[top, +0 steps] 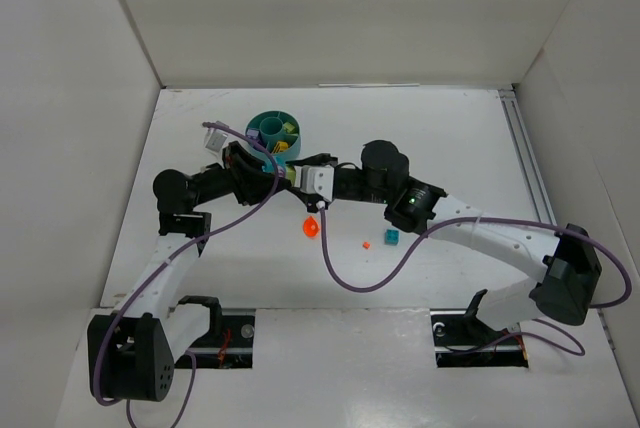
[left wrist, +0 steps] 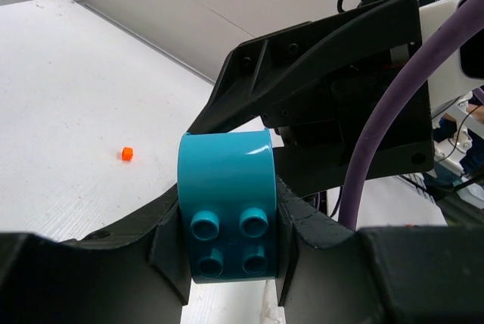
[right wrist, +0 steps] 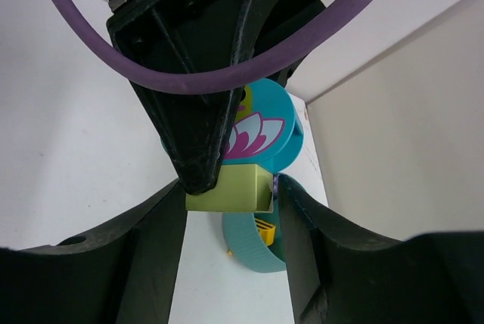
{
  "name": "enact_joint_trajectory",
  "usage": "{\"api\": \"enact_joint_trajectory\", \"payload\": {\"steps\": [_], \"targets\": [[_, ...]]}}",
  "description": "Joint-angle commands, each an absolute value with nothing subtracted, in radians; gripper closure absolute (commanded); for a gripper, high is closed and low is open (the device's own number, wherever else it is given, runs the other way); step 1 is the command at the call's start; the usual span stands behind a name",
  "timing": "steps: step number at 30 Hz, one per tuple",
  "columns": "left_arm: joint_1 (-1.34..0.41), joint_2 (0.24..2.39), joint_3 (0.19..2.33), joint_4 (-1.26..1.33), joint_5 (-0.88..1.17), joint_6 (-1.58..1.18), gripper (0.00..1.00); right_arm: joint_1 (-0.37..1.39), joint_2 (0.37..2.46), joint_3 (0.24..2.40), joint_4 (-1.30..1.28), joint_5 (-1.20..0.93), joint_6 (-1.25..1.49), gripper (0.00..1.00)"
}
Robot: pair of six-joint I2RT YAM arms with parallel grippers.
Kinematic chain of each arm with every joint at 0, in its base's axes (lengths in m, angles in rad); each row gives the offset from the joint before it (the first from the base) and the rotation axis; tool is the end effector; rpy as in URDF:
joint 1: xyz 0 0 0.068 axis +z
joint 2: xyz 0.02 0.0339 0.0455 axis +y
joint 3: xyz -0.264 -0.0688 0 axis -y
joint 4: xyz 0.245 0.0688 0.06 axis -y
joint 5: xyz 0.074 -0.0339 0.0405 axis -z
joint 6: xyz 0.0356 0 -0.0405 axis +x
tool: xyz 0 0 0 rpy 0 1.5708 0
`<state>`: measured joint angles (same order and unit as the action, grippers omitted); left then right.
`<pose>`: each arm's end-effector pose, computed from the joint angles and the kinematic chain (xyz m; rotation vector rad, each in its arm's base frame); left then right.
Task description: Sort the legos into containers by color
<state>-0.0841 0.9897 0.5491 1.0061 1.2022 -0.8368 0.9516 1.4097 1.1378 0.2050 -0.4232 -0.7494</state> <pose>0.1921 -0.0495 0.3305 0.7529 1.3190 -1.3514 0.1831 0.2821 0.3590 -1.4349 0.8254 0.5000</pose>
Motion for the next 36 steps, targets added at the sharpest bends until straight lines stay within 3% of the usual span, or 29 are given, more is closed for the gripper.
{"api": "enact_joint_trajectory", "payload": {"steps": [1, 5, 10, 14, 15, 20, 32, 36], "targets": [[-0.089, 0.962, 0.557, 1.083, 1.209, -0.841, 0.99, 0.963, 1.402, 1.183, 0.288, -0.463, -0.718, 0.44], [-0.089, 0.971, 0.557, 1.083, 1.200, -0.841, 0.99, 0.963, 1.402, 1.174, 0.298, -0.472, -0.709, 0.44], [-0.089, 0.980, 0.557, 1.111, 1.200, -0.861, 0.99, 0.963, 1.411, 1.173, 0.322, -0.463, -0.699, 0.73], [-0.089, 0.980, 0.557, 1.111, 1.200, -0.870, 0.92, 0.963, 1.411, 1.164, 0.322, -0.463, -0.699, 0.79], [-0.089, 0.980, 0.557, 1.111, 1.200, -0.870, 0.86, 0.963, 1.411, 1.164, 0.322, -0.463, -0.699, 0.81], [-0.089, 0.989, 0.557, 1.100, 1.200, -0.870, 0.67, 0.963, 1.411, 1.155, 0.298, -0.445, -0.699, 0.84], [-0.080, 0.969, 0.557, 1.058, 1.190, -0.861, 0.56, 0.963, 1.391, 1.134, 0.199, -0.416, -0.747, 0.86], [-0.080, 0.969, 0.557, 1.034, 1.190, -0.851, 0.60, 0.963, 1.391, 1.134, 0.190, -0.407, -0.758, 0.86]]}}
